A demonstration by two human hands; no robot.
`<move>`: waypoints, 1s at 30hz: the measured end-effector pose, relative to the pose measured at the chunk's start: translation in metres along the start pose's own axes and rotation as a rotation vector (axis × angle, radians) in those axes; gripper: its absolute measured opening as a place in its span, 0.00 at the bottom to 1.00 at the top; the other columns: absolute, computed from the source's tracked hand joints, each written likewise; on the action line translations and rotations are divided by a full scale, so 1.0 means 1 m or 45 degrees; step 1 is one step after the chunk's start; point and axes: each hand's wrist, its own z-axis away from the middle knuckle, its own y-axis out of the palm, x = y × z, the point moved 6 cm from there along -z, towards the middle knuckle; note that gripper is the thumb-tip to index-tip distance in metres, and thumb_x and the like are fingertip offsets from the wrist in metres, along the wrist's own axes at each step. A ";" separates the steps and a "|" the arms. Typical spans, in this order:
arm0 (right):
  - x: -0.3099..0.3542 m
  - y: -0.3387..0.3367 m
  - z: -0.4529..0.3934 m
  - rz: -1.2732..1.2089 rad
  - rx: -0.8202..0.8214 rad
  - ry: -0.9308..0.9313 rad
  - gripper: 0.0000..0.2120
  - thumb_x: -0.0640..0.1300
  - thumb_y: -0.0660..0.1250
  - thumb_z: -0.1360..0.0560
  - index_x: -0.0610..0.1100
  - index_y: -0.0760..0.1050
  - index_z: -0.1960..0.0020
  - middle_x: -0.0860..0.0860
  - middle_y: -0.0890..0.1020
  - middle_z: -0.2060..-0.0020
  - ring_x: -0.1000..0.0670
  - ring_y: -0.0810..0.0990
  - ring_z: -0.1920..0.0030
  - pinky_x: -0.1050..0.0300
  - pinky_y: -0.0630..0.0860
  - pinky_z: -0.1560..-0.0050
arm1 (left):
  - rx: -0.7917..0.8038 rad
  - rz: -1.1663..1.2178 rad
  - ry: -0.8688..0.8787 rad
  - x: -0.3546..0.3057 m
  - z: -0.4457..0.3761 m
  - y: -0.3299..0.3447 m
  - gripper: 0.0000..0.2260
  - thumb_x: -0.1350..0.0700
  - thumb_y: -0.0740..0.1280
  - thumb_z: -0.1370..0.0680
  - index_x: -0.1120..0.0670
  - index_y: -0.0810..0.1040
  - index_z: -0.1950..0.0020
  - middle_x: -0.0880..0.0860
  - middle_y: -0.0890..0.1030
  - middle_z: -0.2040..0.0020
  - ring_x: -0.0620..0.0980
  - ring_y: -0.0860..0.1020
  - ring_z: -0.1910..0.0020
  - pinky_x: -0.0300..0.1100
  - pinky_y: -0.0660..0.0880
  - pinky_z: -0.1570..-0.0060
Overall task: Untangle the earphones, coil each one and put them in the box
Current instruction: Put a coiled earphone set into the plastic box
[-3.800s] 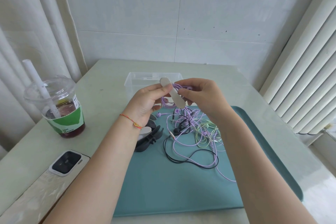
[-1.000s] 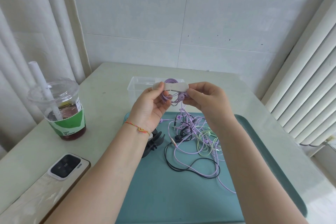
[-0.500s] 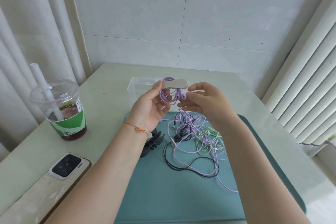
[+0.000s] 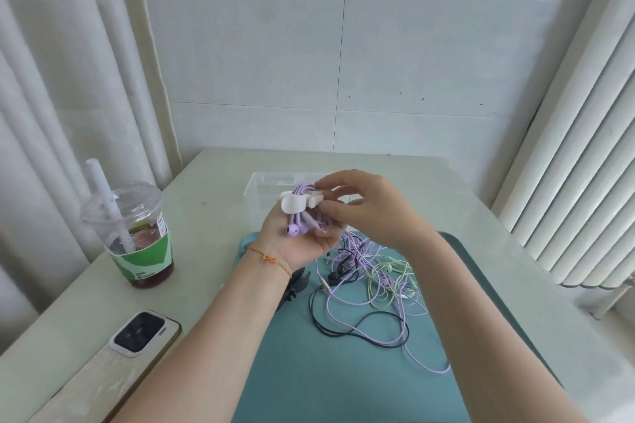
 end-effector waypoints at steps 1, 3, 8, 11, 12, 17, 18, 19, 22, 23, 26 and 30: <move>0.001 0.000 0.002 0.024 -0.002 -0.014 0.12 0.40 0.71 0.29 0.51 0.81 0.47 0.60 0.82 0.53 0.63 0.80 0.50 0.63 0.78 0.49 | -0.003 -0.015 -0.007 0.001 0.003 0.003 0.12 0.60 0.56 0.29 0.58 0.77 0.68 0.53 0.74 0.66 0.46 0.69 0.68 0.34 0.56 0.67; 0.004 0.000 0.007 0.046 -0.021 -0.076 0.15 0.37 0.70 0.30 0.49 0.79 0.46 0.58 0.82 0.54 0.60 0.80 0.52 0.62 0.78 0.48 | -0.027 -0.041 -0.016 0.002 0.005 0.003 0.12 0.61 0.57 0.31 0.58 0.77 0.71 0.53 0.75 0.67 0.47 0.68 0.65 0.35 0.60 0.65; 0.011 -0.009 0.016 0.105 -0.180 -0.237 0.13 0.35 0.70 0.31 0.46 0.77 0.48 0.55 0.82 0.57 0.53 0.82 0.54 0.53 0.79 0.50 | -0.027 -0.045 -0.100 0.001 0.012 0.006 0.13 0.65 0.57 0.30 0.62 0.79 0.68 0.56 0.77 0.65 0.49 0.73 0.65 0.36 0.71 0.69; 0.019 -0.004 0.019 0.262 -0.197 -0.366 0.13 0.36 0.70 0.30 0.48 0.78 0.48 0.54 0.78 0.51 0.54 0.78 0.52 0.54 0.77 0.52 | -0.026 -0.084 -0.138 0.000 0.012 0.007 0.05 0.67 0.64 0.33 0.63 0.79 0.66 0.55 0.78 0.65 0.48 0.74 0.63 0.34 0.64 0.66; 0.022 -0.002 0.020 0.314 -0.187 -0.392 0.13 0.37 0.70 0.30 0.49 0.78 0.48 0.54 0.77 0.51 0.53 0.77 0.52 0.54 0.76 0.53 | -0.028 -0.086 -0.142 0.000 0.013 0.008 0.04 0.67 0.66 0.36 0.63 0.80 0.65 0.55 0.79 0.64 0.49 0.75 0.63 0.34 0.63 0.65; 0.032 0.004 0.016 0.422 -0.219 -0.489 0.08 0.36 0.70 0.29 0.45 0.81 0.51 0.51 0.78 0.55 0.49 0.77 0.56 0.56 0.75 0.58 | -0.020 -0.015 -0.186 -0.001 0.011 0.002 0.03 0.64 0.68 0.35 0.64 0.80 0.67 0.56 0.80 0.64 0.50 0.78 0.68 0.32 0.64 0.64; 0.033 0.004 0.012 0.422 -0.234 -0.488 0.08 0.36 0.70 0.29 0.45 0.82 0.52 0.51 0.79 0.55 0.50 0.76 0.56 0.59 0.73 0.60 | 0.016 -0.012 -0.204 -0.003 0.012 0.002 0.04 0.65 0.72 0.36 0.64 0.81 0.63 0.57 0.80 0.62 0.51 0.79 0.66 0.32 0.67 0.67; 0.033 0.004 0.007 0.423 -0.244 -0.476 0.08 0.36 0.71 0.29 0.44 0.83 0.51 0.51 0.79 0.55 0.50 0.76 0.56 0.62 0.71 0.60 | 0.027 -0.064 -0.185 -0.006 0.011 -0.001 0.08 0.65 0.74 0.36 0.63 0.81 0.59 0.57 0.79 0.59 0.54 0.79 0.62 0.34 0.71 0.69; 0.024 0.000 -0.015 0.484 -0.213 -0.374 0.06 0.43 0.73 0.27 0.45 0.82 0.50 0.53 0.79 0.55 0.53 0.75 0.56 0.63 0.67 0.59 | -0.117 -0.521 0.024 -0.034 0.006 -0.021 0.03 0.59 0.68 0.28 0.58 0.78 0.56 0.57 0.80 0.58 0.55 0.79 0.60 0.38 0.74 0.73; 0.019 -0.001 -0.027 0.510 -0.200 -0.325 0.06 0.45 0.72 0.26 0.45 0.82 0.50 0.53 0.79 0.55 0.54 0.75 0.57 0.63 0.67 0.60 | -0.307 -0.719 0.176 -0.051 0.003 -0.035 0.04 0.59 0.64 0.25 0.58 0.78 0.58 0.56 0.80 0.61 0.53 0.78 0.63 0.37 0.72 0.74; 0.003 -0.002 -0.065 0.573 -0.210 -0.181 0.07 0.47 0.70 0.25 0.45 0.82 0.51 0.51 0.80 0.55 0.52 0.75 0.58 0.59 0.71 0.59 | -0.880 -0.999 0.804 -0.108 0.013 -0.065 0.07 0.57 0.62 0.24 0.54 0.78 0.61 0.52 0.78 0.65 0.51 0.74 0.66 0.38 0.68 0.70; -0.014 0.018 -0.123 0.763 -0.110 0.009 0.08 0.46 0.67 0.26 0.44 0.82 0.51 0.47 0.82 0.53 0.45 0.78 0.51 0.51 0.77 0.51 | -1.101 -1.407 0.947 -0.142 -0.008 -0.094 0.07 0.56 0.64 0.25 0.49 0.78 0.49 0.53 0.77 0.48 0.52 0.76 0.49 0.43 0.72 0.48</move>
